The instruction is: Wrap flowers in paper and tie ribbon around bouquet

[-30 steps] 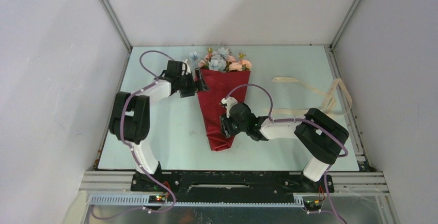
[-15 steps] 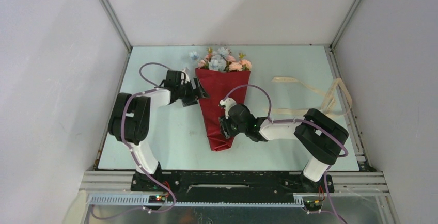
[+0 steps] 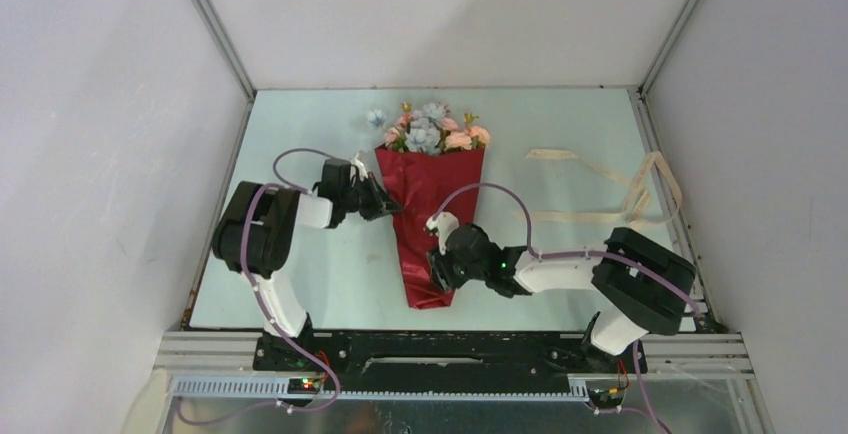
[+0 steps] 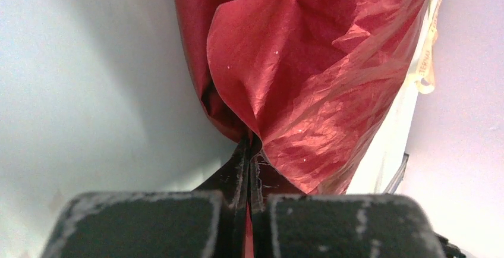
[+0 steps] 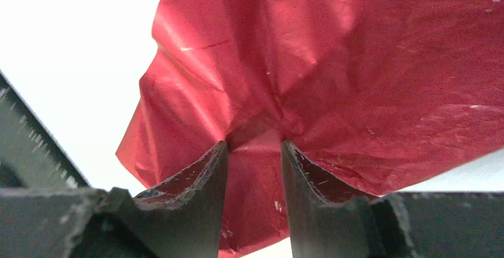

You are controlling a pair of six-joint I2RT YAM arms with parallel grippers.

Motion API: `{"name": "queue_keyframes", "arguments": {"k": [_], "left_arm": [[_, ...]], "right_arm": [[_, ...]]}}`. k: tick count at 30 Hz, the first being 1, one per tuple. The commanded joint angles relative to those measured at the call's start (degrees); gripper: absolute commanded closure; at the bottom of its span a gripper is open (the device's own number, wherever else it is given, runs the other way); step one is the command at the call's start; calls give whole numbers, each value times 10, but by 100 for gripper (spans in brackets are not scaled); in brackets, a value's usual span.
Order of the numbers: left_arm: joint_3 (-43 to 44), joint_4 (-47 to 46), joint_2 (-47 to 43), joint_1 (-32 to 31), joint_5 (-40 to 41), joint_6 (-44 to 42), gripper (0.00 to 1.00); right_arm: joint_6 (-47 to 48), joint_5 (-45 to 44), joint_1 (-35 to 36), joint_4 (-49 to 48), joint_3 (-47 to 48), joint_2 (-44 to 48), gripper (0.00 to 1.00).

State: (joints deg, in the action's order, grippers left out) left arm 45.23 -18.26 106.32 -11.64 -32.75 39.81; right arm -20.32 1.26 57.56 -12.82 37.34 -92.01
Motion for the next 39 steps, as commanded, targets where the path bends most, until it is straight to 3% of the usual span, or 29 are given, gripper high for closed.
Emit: {"name": "queue_keyframes", "arguments": {"k": [1,10,17,21,24,28,32,35,39], "left_arm": [[-90,-36,-50,-31,17,26,100],[-164,-61,-71,-52,58,37,100],[-157,-32,-74,-77,70,15,100],[-137,11,-82,-100,93,-8,100],[-129,30,-88,-107,104,-18,100],[-122,55,-94,-107,114,-32,100],[-124,58,-96,-108,115,-37,100],[-125,64,-100,-108,115,-42,100],[-128,65,-106,-108,114,-44,100]], "right_arm": [[-27,16,63,49,-44,43,59],[-88,25,195,62,-159,123,59],[-115,4,216,77,-163,167,58],[-98,-24,175,114,-121,262,56],[-95,3,125,80,-112,342,52],[-102,19,31,73,-106,373,43],[-132,-32,-39,118,-71,319,42],[-160,-87,-51,162,-45,247,43],[-195,-82,-58,176,-31,166,47]]}}
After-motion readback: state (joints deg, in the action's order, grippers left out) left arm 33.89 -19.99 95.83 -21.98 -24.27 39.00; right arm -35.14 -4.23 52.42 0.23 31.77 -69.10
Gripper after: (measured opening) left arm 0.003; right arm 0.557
